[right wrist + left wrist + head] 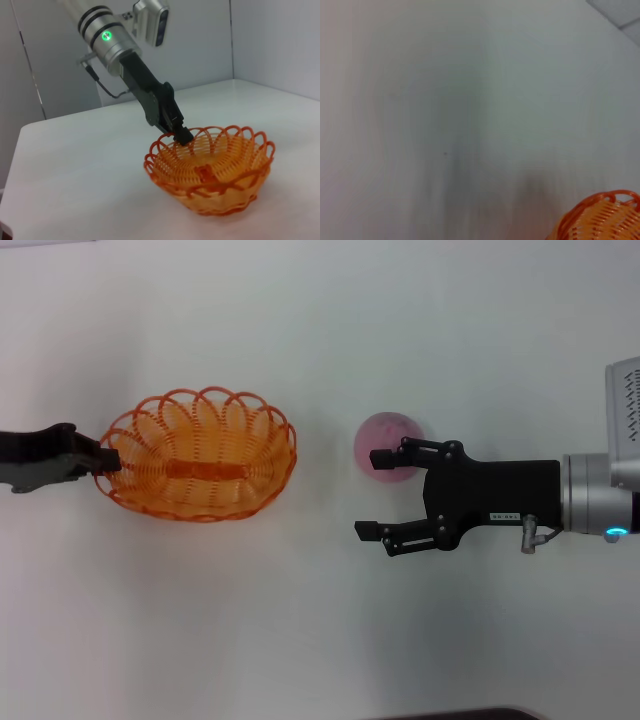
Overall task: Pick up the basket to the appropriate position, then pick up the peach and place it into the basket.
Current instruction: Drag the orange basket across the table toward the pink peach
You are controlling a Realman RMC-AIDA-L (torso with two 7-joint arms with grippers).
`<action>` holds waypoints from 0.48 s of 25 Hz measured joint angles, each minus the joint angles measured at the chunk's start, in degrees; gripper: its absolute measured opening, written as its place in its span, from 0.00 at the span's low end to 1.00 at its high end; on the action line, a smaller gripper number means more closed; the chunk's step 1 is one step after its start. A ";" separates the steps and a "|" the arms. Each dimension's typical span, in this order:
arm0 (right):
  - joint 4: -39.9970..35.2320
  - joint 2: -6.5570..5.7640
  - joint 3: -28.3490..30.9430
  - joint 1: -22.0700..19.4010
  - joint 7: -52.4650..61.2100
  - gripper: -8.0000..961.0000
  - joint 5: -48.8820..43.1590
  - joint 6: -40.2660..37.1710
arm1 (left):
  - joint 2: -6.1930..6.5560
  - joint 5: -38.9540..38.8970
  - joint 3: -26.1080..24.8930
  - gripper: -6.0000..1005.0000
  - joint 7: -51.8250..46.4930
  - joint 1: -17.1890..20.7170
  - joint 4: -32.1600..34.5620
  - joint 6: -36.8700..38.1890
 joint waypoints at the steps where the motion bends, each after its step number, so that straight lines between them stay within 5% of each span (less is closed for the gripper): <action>1: 0.00 0.00 0.03 0.00 0.11 0.99 -0.03 0.01 | -0.25 -0.51 0.03 0.07 0.00 0.55 0.30 -0.26; 7: 0.00 0.02 0.08 0.00 0.14 0.99 -0.20 -0.03 | -3.08 -1.23 0.33 0.07 -0.44 2.56 3.28 -1.75; 12: 0.00 -0.06 0.08 -0.06 0.13 0.99 -0.20 0.01 | -3.66 -1.31 0.48 0.07 -0.60 2.79 3.82 -2.64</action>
